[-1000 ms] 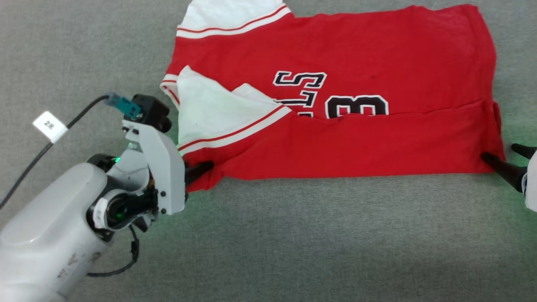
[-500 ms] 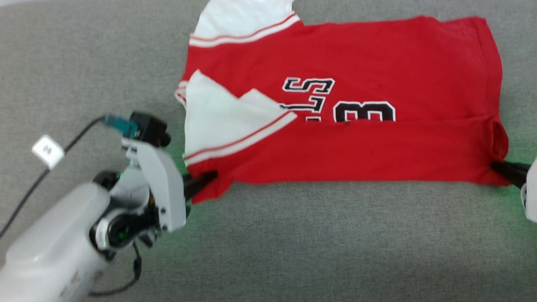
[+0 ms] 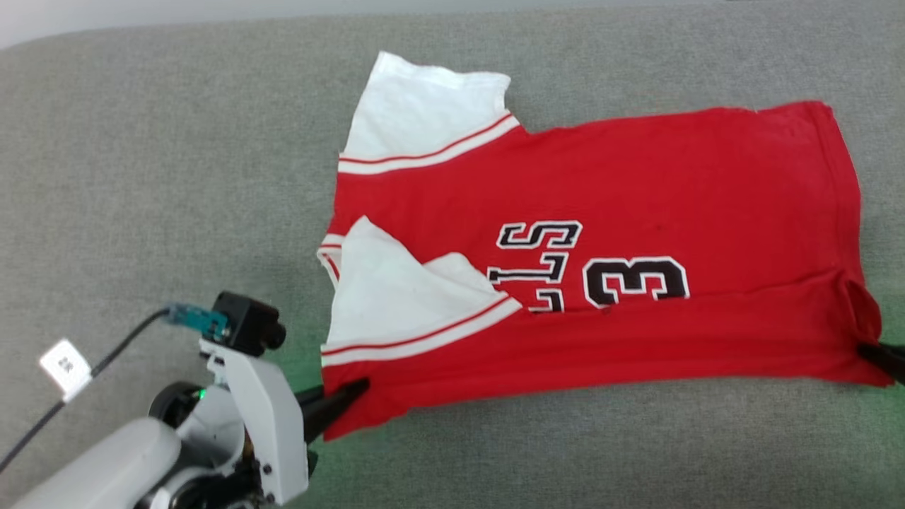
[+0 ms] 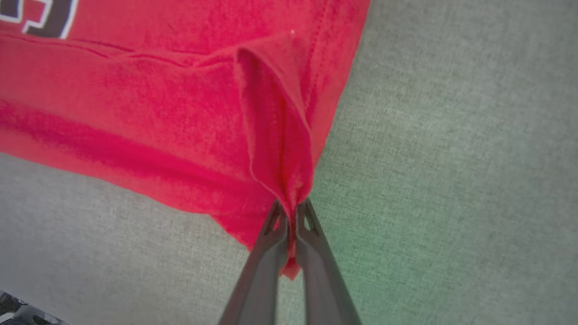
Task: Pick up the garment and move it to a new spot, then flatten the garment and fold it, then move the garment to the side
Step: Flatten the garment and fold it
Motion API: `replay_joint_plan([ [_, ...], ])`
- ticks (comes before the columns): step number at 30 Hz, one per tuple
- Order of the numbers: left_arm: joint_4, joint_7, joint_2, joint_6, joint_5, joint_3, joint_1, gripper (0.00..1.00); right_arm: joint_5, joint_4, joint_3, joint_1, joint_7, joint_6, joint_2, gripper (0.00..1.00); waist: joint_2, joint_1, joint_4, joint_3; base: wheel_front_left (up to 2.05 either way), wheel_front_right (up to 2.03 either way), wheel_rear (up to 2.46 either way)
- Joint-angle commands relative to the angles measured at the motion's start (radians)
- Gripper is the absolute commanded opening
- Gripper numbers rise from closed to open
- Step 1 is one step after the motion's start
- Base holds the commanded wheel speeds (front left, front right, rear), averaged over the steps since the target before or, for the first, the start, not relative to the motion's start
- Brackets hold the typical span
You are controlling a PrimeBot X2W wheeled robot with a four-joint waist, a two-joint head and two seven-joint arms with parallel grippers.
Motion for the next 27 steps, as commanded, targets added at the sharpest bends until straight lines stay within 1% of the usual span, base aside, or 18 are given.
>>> replay_joint_plan([
  [1,-0.009,-0.006,0.008,0.009,0.006,0.002,0.017,0.0,0.004,-0.005,-0.015,0.022,-0.002,-0.002,-0.011,0.0,-0.0001,0.0,0.002,0.0,0.0,0.0,0.0],
  [4,-0.033,-0.019,0.02,0.019,0.006,0.003,0.039,0.0,0.004,-0.031,-0.052,0.061,-0.011,-0.002,-0.017,0.0,-0.0001,0.0,0.002,-0.001,0.0,0.0,0.0],
  [5,-0.038,-0.023,0.02,0.022,0.004,0.004,0.044,0.14,0.001,-0.036,-0.069,0.071,-0.018,-0.002,-0.011,0.16,-0.0001,0.0,0.002,-0.003,0.0,0.0,0.0],
  [6,-0.04,-0.028,0.019,0.024,0.001,0.007,0.049,0.48,-0.005,-0.039,-0.088,0.078,-0.034,-0.002,-0.002,0.53,-0.0001,0.0,0.003,-0.005,0.0,0.0,0.0],
  [7,-0.042,-0.031,0.02,0.025,-0.002,0.007,0.054,0.91,-0.009,-0.049,-0.105,0.085,-0.053,-0.002,0.008,1.0,-0.0001,0.0,0.005,-0.008,0.0,0.0,0.0],
  [8,-0.046,-0.034,0.023,0.022,-0.003,0.007,0.06,1.0,-0.011,-0.065,-0.117,0.092,-0.071,-0.002,0.018,1.0,-0.0001,0.0,0.006,-0.011,0.0,0.0,0.0],
  [12,-0.064,-0.095,0.035,0.03,-0.015,0.047,0.082,1.0,-0.044,-0.106,-0.193,0.126,-0.141,-0.002,0.044,1.0,-0.0001,0.0,0.01,-0.022,0.0,0.0,0.0],
  [15,-0.08,-0.187,0.037,0.038,-0.017,0.1,0.103,1.0,-0.086,-0.141,-0.272,0.132,-0.23,-0.002,0.087,1.0,-0.0001,0.0,0.012,-0.029,0.0,0.0,0.0],
  [17,-0.079,-0.271,0.029,0.04,0.0,0.14,0.116,1.0,-0.137,-0.156,-0.322,0.122,-0.308,-0.002,0.138,1.0,-0.0001,0.0,0.011,-0.032,0.0,0.0,0.0],
  [19,-0.065,-0.356,0.014,0.043,0.025,0.169,0.127,1.0,-0.202,-0.172,-0.343,0.108,-0.388,-0.002,0.189,1.0,-0.0001,0.0,0.011,-0.032,0.0,0.0,0.0],
  [21,-0.046,-0.448,-0.008,0.045,0.054,0.201,0.129,1.0,-0.301,-0.17,-0.368,0.089,-0.486,-0.002,0.237,1.0,-0.0001,0.0,0.006,-0.03,0.0,0.0,0.0],
  [22,-0.033,-0.488,-0.017,0.046,0.073,0.211,0.133,1.0,-0.332,-0.164,-0.371,0.083,-0.533,-0.002,0.278,1.0,-0.0001,0.0,0.004,-0.029,0.0,0.0,0.0],
  [23,-0.016,-0.525,-0.021,0.048,0.093,0.221,0.133,1.0,-0.356,-0.155,-0.384,0.071,-0.582,-0.002,0.334,1.0,-0.0001,0.0,0.0,-0.027,0.0,0.0,0.0],
  [25,0.017,-0.573,-0.04,0.041,0.115,0.237,0.115,1.0,-0.42,-0.139,-0.397,0.056,-0.661,-0.002,0.392,1.0,-0.0001,0.0,-0.005,-0.021,0.0,0.0,0.0],
  [27,0.059,-0.599,-0.055,0.028,0.133,0.263,0.071,1.0,-0.448,-0.116,-0.42,0.038,-0.731,-0.002,0.471,1.0,-0.0001,0.0,-0.014,-0.011,0.0,0.0,0.0],
])
